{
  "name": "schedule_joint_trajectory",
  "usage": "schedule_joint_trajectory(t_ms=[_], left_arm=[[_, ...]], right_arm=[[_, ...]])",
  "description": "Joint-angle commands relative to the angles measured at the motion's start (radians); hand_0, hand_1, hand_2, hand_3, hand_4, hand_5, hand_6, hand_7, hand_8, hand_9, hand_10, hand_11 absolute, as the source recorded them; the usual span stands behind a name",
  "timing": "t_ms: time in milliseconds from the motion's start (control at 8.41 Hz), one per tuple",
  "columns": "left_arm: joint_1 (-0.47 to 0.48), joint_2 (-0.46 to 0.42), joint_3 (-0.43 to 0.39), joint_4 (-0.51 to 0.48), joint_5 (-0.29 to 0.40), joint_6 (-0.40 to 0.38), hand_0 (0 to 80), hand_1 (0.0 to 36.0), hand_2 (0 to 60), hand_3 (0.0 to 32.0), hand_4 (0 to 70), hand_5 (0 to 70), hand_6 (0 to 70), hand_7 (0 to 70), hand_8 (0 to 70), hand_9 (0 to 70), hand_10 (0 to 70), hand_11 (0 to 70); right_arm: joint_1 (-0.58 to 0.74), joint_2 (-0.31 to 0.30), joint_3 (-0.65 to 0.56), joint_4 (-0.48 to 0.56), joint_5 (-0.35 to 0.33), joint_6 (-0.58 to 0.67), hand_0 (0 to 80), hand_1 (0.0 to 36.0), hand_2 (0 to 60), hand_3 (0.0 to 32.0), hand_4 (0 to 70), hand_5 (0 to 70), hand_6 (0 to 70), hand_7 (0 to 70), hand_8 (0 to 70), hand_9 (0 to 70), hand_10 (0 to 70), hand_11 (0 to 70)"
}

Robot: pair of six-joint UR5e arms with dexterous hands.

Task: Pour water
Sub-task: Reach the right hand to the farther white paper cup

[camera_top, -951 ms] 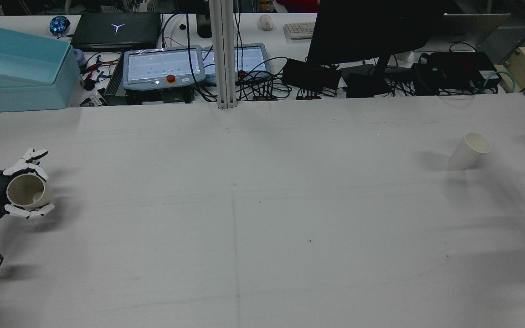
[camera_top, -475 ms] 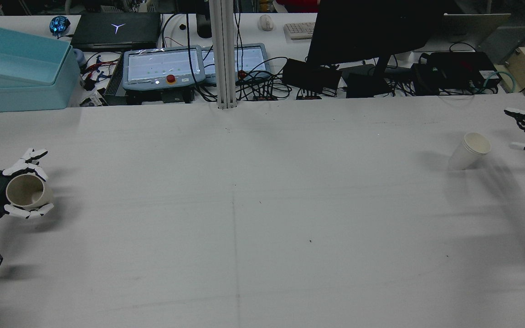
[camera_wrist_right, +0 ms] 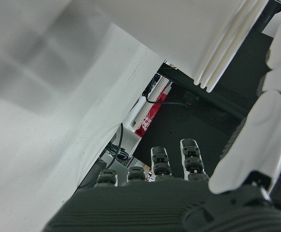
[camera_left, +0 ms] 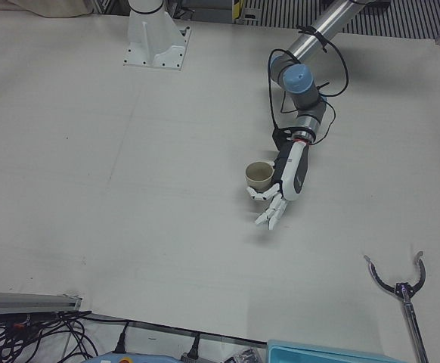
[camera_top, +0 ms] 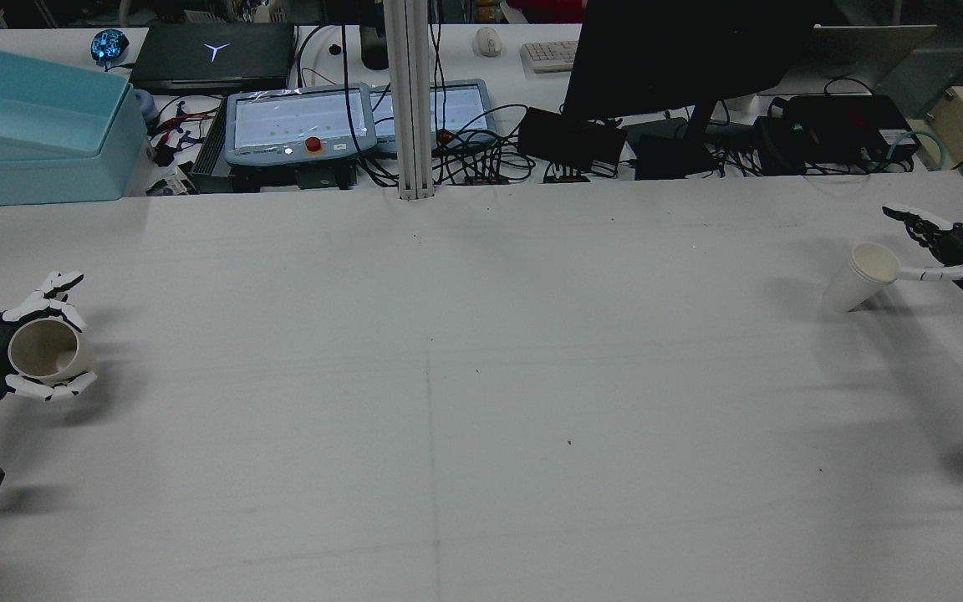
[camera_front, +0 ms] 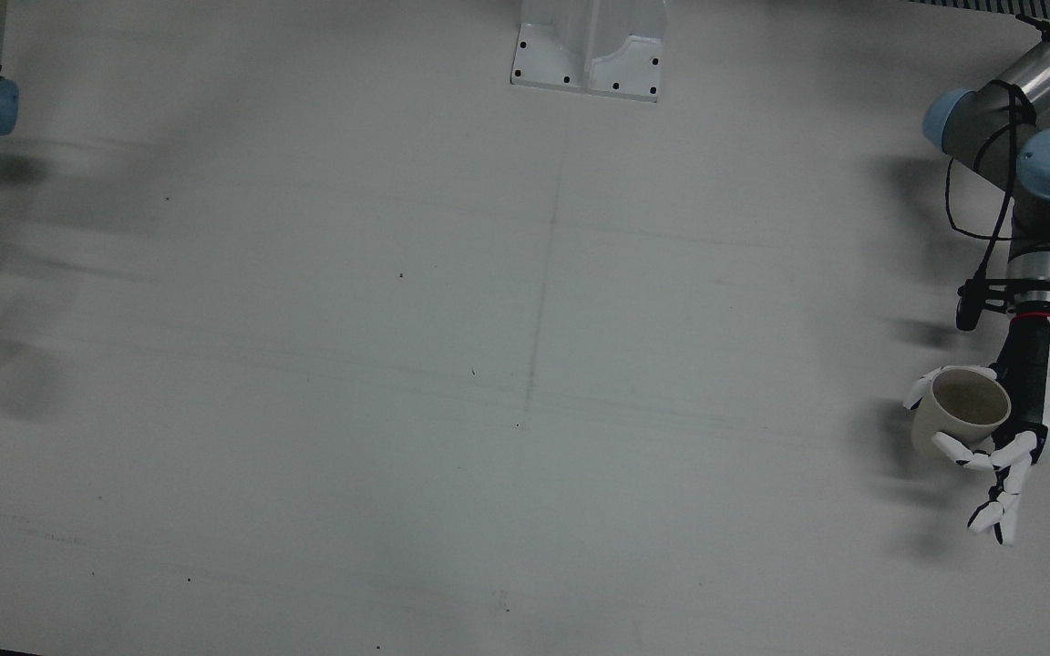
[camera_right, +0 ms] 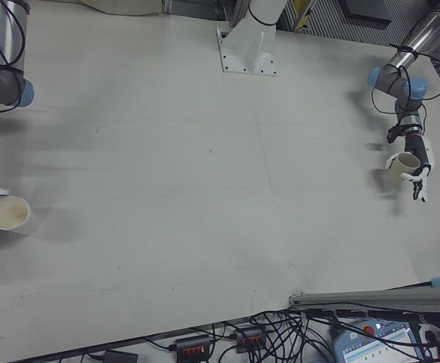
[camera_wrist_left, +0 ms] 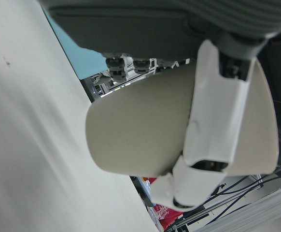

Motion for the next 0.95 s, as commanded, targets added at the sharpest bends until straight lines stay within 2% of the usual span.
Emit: schedule_joint_trajectory(t_ms=[0,238,357,594,832], left_arm=[[0.001,-0.003,0.0,0.003,-0.002,-0.003,76.6,36.0,60.0,0.0,66.4,70.0,11.3,15.2,4.3,3.7,6.0,11.5],[0.003,-0.003,0.0,0.006,-0.023,0.0,77.5,36.0,60.0,0.0,65.6,70.0,11.2,15.2,4.3,3.7,6.0,11.5],[0.003,-0.003,0.0,0.006,-0.026,-0.001,76.8,36.0,60.0,0.0,65.1,70.0,11.2,15.1,4.1,3.6,6.2,11.8],[0.001,0.0,0.0,0.004,-0.026,-0.004,74.9,36.0,60.0,0.0,65.3,70.0,11.4,14.8,3.8,3.6,6.5,12.1],[0.001,0.0,-0.002,0.003,-0.026,-0.004,75.1,36.0,60.0,0.0,64.8,70.0,11.0,14.5,4.0,3.6,6.2,11.7]], right_arm=[[-0.001,-0.028,-0.002,0.085,0.0,0.091,45.9,11.2,11.6,0.0,12.8,11.3,5.2,12.4,1.8,2.7,2.2,4.2],[-0.024,-0.028,-0.011,0.1,0.001,0.097,45.7,10.1,9.2,0.0,12.1,10.9,4.7,12.1,1.3,1.8,2.2,4.2],[-0.054,-0.023,-0.014,0.1,0.003,0.093,42.8,8.3,8.5,0.0,11.6,10.5,4.5,11.8,1.2,1.7,2.5,4.4],[-0.067,-0.016,-0.011,0.099,0.004,0.091,38.9,6.7,10.6,0.0,10.9,9.5,4.7,11.0,1.2,2.4,3.4,5.6],[-0.071,-0.02,-0.011,0.093,0.001,0.085,40.1,7.4,11.2,0.0,11.7,9.8,5.2,11.9,1.1,2.3,3.1,5.3]])
